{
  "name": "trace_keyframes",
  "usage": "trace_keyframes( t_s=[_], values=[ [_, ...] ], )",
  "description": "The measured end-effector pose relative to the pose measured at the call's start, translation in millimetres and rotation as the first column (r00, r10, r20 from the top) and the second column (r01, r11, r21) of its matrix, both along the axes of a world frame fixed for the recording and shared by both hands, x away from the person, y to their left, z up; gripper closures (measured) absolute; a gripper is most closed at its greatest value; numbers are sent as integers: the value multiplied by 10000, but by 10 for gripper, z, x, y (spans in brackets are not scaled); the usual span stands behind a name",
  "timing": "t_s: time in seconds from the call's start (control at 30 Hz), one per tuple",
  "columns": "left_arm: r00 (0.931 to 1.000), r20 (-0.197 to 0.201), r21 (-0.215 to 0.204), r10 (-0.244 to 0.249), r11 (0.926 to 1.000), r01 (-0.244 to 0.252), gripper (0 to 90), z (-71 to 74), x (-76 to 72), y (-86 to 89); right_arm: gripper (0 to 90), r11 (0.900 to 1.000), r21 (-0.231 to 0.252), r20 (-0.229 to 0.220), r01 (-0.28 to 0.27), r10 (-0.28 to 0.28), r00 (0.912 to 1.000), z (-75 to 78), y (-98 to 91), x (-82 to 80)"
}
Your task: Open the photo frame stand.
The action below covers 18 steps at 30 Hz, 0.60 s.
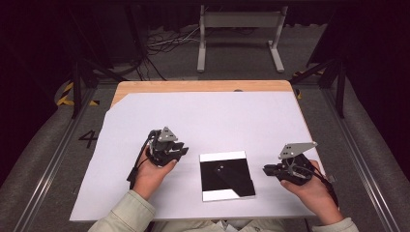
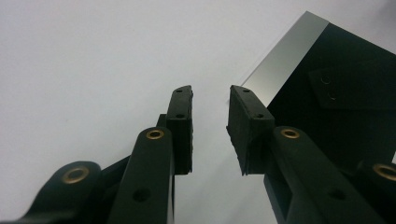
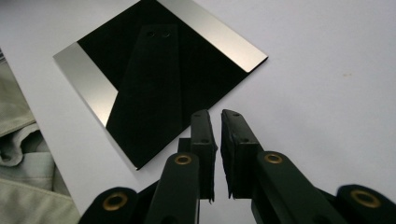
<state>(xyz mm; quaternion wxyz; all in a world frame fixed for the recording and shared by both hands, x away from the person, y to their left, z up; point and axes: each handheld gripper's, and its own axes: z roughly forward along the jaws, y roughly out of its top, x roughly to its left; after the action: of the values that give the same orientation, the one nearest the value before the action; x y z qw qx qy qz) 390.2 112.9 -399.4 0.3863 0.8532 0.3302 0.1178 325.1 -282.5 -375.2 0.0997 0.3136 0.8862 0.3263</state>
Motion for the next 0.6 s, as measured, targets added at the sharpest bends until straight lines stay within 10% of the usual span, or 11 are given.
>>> trace_keyframes(
  t_s=[0.6],
  values=[
    [9998, 161, -69, -110, 9999, 111, 725, 7, -12, 7, 821, 9928, -653, -829, -1009, 954, 9920, -119, 226, -155]
  ],
)
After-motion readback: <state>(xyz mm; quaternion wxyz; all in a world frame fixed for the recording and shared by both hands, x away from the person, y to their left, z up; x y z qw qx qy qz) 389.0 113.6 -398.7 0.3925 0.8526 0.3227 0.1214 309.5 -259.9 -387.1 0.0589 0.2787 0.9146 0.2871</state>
